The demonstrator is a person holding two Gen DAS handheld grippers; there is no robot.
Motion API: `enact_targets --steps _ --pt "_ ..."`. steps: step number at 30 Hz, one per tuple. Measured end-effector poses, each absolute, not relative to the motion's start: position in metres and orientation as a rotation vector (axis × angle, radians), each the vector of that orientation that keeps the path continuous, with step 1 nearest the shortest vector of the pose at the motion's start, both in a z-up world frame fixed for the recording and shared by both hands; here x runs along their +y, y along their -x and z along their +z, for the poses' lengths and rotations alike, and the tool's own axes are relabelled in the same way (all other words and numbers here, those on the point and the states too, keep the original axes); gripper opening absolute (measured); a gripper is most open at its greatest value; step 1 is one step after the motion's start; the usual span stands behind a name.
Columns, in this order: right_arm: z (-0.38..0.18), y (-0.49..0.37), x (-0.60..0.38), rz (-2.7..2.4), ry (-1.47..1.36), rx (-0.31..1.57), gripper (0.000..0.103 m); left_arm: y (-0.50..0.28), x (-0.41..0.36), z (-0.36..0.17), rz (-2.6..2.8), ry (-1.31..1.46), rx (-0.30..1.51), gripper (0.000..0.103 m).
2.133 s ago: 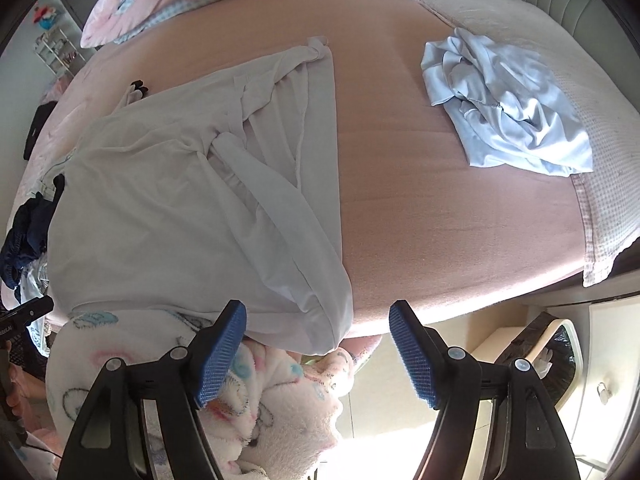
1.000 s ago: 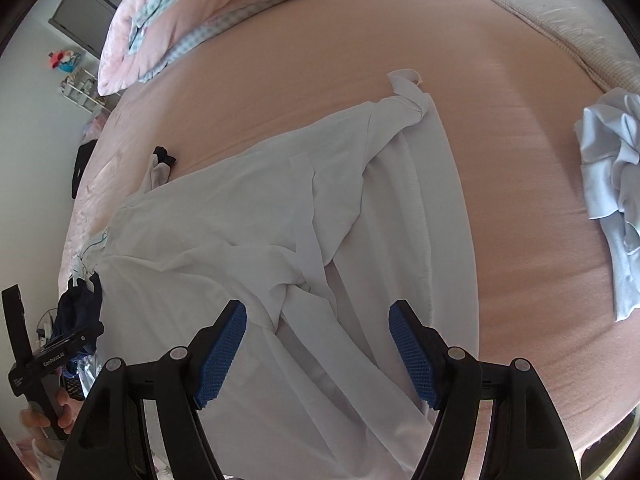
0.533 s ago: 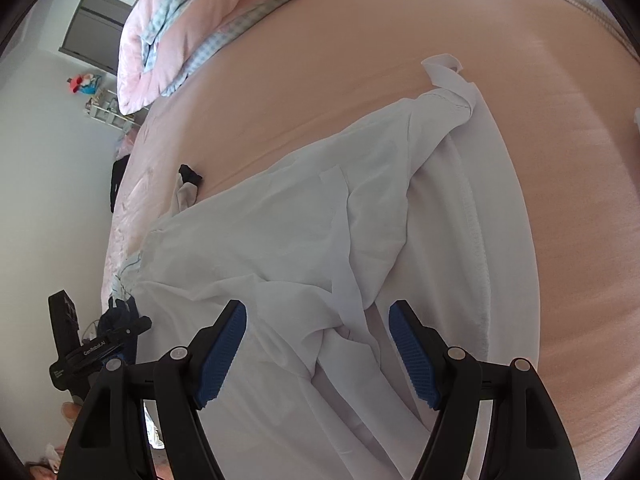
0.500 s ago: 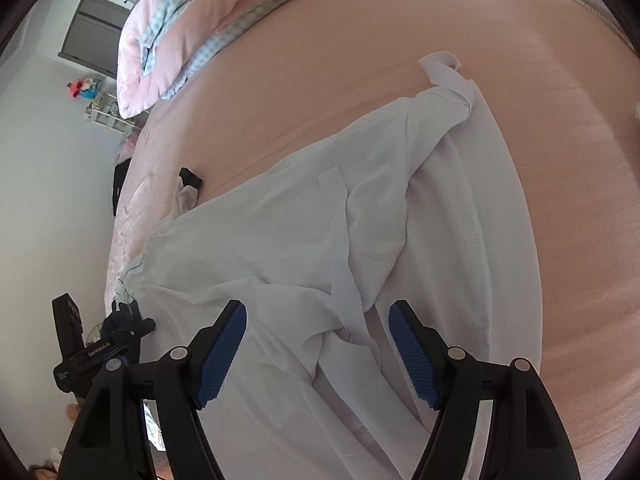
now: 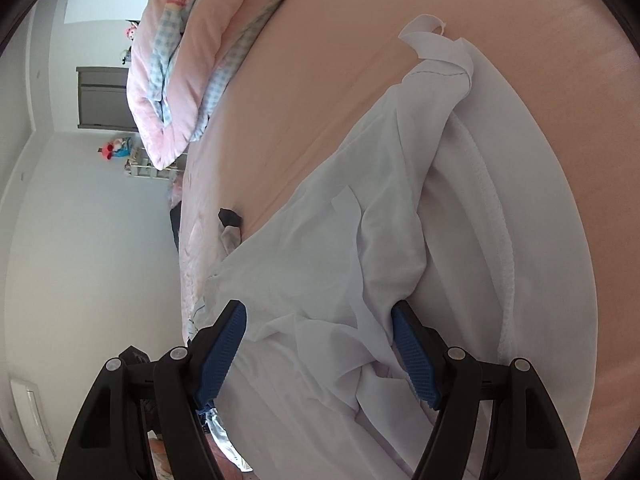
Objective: Fold clothes
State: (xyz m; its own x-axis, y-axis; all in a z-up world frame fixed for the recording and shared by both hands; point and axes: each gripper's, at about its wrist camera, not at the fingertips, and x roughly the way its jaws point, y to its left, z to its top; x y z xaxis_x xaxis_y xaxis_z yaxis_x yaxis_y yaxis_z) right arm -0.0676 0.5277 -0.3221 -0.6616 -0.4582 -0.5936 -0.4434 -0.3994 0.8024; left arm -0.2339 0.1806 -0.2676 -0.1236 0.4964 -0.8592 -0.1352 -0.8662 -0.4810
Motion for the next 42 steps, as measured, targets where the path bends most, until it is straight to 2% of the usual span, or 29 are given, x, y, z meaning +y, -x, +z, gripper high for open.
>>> enact_targets --steps 8,16,17,19,22,30,36,42 --pt "-0.329 0.083 0.531 -2.278 -1.262 -1.74 0.074 0.24 0.177 -0.256 2.028 1.705 -0.393 0.025" --pt "-0.334 0.099 0.542 -2.299 -1.237 -1.805 0.072 0.25 0.183 -0.273 1.955 1.757 -0.45 0.025" --pt "-0.333 0.1 0.542 -2.314 -1.251 -1.794 0.069 0.251 0.183 -0.274 1.954 1.752 -0.462 0.025" --pt "-0.333 0.101 0.541 -2.377 -1.328 -1.723 0.034 0.251 0.182 -0.275 1.962 1.743 -0.495 0.025" --pt "-0.332 0.102 0.538 -2.478 -1.439 -1.596 0.008 0.251 0.177 -0.276 1.998 1.748 -0.506 0.02" --pt "-0.298 0.104 0.537 -2.819 -1.501 -1.187 0.006 0.256 0.167 -0.271 2.031 1.758 -0.43 0.018" --pt "-0.28 0.106 0.555 -2.942 -1.547 -1.061 0.006 0.258 0.163 -0.268 2.032 1.765 -0.397 0.018" --pt "-0.271 0.096 0.563 -2.853 -1.446 -1.12 0.006 0.256 0.164 -0.262 2.012 1.754 -0.374 0.018"
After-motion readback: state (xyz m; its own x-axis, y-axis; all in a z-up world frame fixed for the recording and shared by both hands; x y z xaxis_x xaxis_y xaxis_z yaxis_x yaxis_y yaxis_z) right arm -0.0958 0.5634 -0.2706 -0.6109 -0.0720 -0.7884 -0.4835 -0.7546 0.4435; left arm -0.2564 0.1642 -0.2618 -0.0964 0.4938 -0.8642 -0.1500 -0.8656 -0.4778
